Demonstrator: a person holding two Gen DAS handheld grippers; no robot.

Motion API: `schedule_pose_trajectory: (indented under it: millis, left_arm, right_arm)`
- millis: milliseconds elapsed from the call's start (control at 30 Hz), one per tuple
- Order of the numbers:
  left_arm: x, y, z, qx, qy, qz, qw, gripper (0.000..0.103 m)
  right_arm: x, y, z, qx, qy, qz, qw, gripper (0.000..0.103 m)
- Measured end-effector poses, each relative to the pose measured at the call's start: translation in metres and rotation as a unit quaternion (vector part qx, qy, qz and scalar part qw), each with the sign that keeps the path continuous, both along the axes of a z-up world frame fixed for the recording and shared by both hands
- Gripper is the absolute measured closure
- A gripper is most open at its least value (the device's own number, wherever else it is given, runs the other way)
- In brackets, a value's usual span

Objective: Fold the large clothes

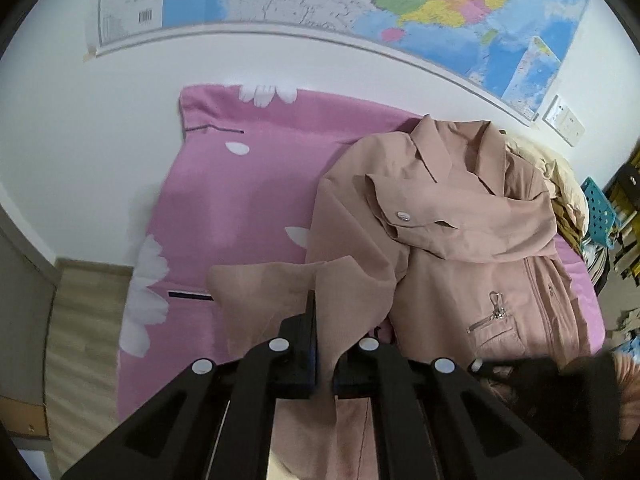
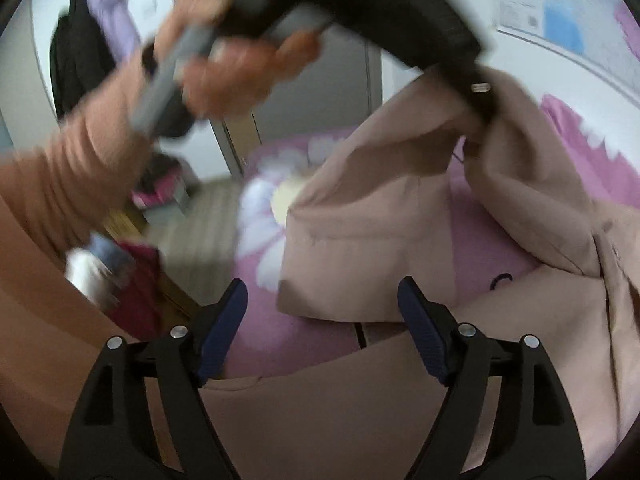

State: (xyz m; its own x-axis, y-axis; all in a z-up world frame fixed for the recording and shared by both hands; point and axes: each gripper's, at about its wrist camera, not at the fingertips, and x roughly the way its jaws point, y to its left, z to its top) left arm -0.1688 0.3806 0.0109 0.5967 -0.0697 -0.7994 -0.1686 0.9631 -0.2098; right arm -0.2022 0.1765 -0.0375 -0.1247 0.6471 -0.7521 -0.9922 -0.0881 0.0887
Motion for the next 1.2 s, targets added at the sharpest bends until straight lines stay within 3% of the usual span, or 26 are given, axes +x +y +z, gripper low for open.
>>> schedule_pose_trajectory:
  millis: [100, 133, 200, 233, 333, 367, 400, 467, 567, 633, 667, 800, 900, 1033, 1100, 1200]
  left_arm:
    - [0.004, 0.005, -0.007, -0.015, 0.007, 0.01, 0.9998, 0.099]
    - [0.005, 0.006, -0.008, -0.019, 0.007, 0.011, 0.9997, 0.099]
    - [0.003, 0.006, -0.008, -0.027, 0.005, 0.011, 0.9996, 0.099]
    - [0.001, 0.006, -0.005, -0.028, 0.002, 0.011, 0.9996, 0.099]
    - [-0.005, 0.007, 0.012, -0.031, -0.014, 0.011, 0.9994, 0.096]
    - [-0.007, 0.007, 0.022, -0.034, -0.023, 0.008, 0.9991, 0.09]
    - [-0.01, 0.007, 0.032, -0.041, -0.034, 0.002, 0.9986, 0.074]
    - [-0.019, 0.005, 0.063, -0.068, -0.089, -0.017, 0.9936, 0.058]
    - [-0.034, -0.004, 0.105, -0.084, -0.183, -0.041, 0.9786, 0.023]
    - [-0.036, -0.017, 0.118, -0.075, -0.223, -0.05, 0.9707, 0.023]
    - [-0.033, -0.024, 0.12, -0.058, -0.224, -0.049, 0.9716, 0.023]
    - [0.001, -0.059, 0.095, 0.009, -0.181, -0.059, 0.9817, 0.023]
    - [0.041, -0.081, 0.047, 0.048, -0.109, -0.07, 0.9904, 0.023]
    - [0.078, -0.083, -0.009, 0.043, -0.033, -0.079, 0.9954, 0.023]
    - [0.091, -0.082, -0.026, 0.034, -0.01, -0.083, 0.9959, 0.023]
    - [0.105, -0.08, -0.042, 0.003, 0.011, -0.089, 0.996, 0.025]
  right_arm:
    - [-0.008, 0.008, -0.012, -0.022, -0.05, -0.007, 0.998, 0.039]
    - [-0.008, 0.008, -0.011, -0.019, -0.054, -0.007, 0.998, 0.063]
    - [-0.006, 0.008, -0.007, -0.017, -0.062, -0.022, 0.998, 0.096]
    - [0.002, 0.007, -0.002, -0.015, -0.043, -0.031, 0.998, 0.097]
    - [0.041, -0.016, 0.034, 0.031, 0.07, -0.051, 0.996, 0.098]
    - [0.058, -0.03, 0.052, 0.053, 0.104, -0.059, 0.991, 0.098]
    - [0.069, -0.041, 0.066, 0.074, 0.121, -0.065, 0.988, 0.098]
    - [0.107, -0.083, 0.107, 0.131, 0.158, -0.099, 0.974, 0.098]
    - [0.157, -0.151, 0.149, 0.19, 0.174, -0.17, 0.951, 0.098]
    - [0.191, -0.2, 0.16, 0.21, 0.184, -0.232, 0.932, 0.098]
    - [0.208, -0.225, 0.162, 0.214, 0.187, -0.266, 0.921, 0.098]
    - [0.264, -0.309, 0.141, 0.207, 0.212, -0.388, 0.873, 0.098]
    - [0.288, -0.355, 0.097, 0.181, 0.237, -0.467, 0.833, 0.098]
    - [0.297, -0.377, 0.037, 0.15, 0.274, -0.526, 0.791, 0.098]
    - [0.301, -0.387, 0.024, 0.155, 0.289, -0.545, 0.772, 0.098]
    - [0.311, -0.393, 0.021, 0.174, 0.299, -0.548, 0.761, 0.099]
